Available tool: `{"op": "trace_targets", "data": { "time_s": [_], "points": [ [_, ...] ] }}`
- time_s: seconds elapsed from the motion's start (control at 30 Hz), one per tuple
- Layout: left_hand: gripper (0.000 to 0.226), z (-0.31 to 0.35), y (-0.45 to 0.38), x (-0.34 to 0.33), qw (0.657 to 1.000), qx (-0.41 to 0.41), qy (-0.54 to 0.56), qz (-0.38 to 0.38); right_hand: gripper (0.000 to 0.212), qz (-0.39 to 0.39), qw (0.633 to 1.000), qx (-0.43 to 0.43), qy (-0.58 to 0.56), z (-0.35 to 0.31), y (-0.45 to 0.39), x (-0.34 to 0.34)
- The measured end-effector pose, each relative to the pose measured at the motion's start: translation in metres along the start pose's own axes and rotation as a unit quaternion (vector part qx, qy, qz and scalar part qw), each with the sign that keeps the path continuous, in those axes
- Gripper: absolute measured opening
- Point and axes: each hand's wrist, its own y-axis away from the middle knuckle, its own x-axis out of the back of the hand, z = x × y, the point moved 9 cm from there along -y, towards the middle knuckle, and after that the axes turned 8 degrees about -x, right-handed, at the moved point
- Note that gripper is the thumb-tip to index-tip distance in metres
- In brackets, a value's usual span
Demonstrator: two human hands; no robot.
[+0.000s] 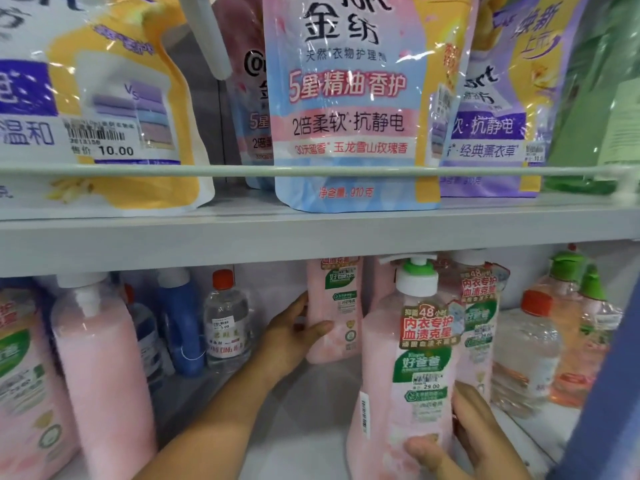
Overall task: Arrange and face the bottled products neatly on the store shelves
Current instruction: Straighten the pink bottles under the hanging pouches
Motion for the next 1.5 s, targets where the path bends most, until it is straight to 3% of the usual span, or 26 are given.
{"op": "trace_targets", "data": {
  "time_s": [0.03,0.17,0.27,0.33,0.37,0.4,0.5,0.6,0.67,0.73,0.8,0.87,1.07,1.27,1.5],
  "points": [
    [0.052,0.001,0.002,-0.001,1.0,0.007,-0.007,-0.005,0.087,-0.041,0.999,0.03,0.006,-0.014,-0.002,0.001],
    [0.075,0.013,0.015,0.014,0.998,0.063,-0.023,0.02,0.073,-0.035,0.999,0.038,0.009,-0.004,-0.006,-0.007],
    [0.047,0.053,0.046,0.042,0.997,0.027,-0.012,0.074,0.07,-0.034,0.998,0.041,0.045,-0.005,-0.018,-0.024],
    [0.022,0.07,0.076,0.035,0.999,0.027,-0.028,0.018,0.072,-0.034,0.995,0.07,0.059,-0.012,-0.026,-0.036],
    [0.022,0.071,0.091,0.026,0.998,0.032,-0.044,-0.017,0.072,-0.036,0.992,0.09,0.083,-0.019,-0.028,-0.043],
    [0.037,0.074,0.105,0.018,0.997,0.028,-0.061,-0.036,0.069,-0.029,0.987,0.109,0.116,-0.026,-0.029,-0.045],
    [0.067,0.063,0.117,0.003,0.997,0.017,-0.079,0.003,0.057,0.097,0.969,0.171,0.153,-0.03,-0.019,-0.014],
    [0.055,0.051,0.111,-0.002,0.997,0.047,-0.064,0.025,0.051,0.259,0.939,0.204,0.098,-0.017,0.005,0.045],
    [0.049,0.047,0.105,-0.004,0.996,0.064,-0.054,0.025,0.063,0.298,0.939,0.147,0.092,0.002,0.006,0.069],
    [0.05,0.049,0.099,-0.005,0.995,0.073,-0.06,0.024,0.09,0.246,0.964,0.037,0.095,0.027,-0.011,0.069],
    [0.048,0.052,0.092,-0.008,0.994,0.076,-0.075,0.021,0.112,0.169,0.979,-0.001,0.113,0.034,-0.025,0.059],
    [0.046,0.055,0.088,-0.012,0.993,0.084,-0.08,0.017,0.121,0.117,0.987,-0.021,0.104,0.037,-0.033,0.054],
    [0.048,0.059,0.08,-0.02,0.994,0.071,-0.071,0.037,0.131,0.116,0.986,-0.03,0.114,0.04,-0.038,0.058],
    [0.052,0.058,0.083,-0.024,0.992,0.066,-0.051,0.092,0.13,0.123,0.981,-0.026,0.146,0.04,-0.038,0.058],
    [0.046,0.051,0.083,-0.032,0.991,0.075,-0.055,0.096,0.129,0.127,0.978,-0.029,0.165,0.042,-0.039,0.055]
  ]
}}
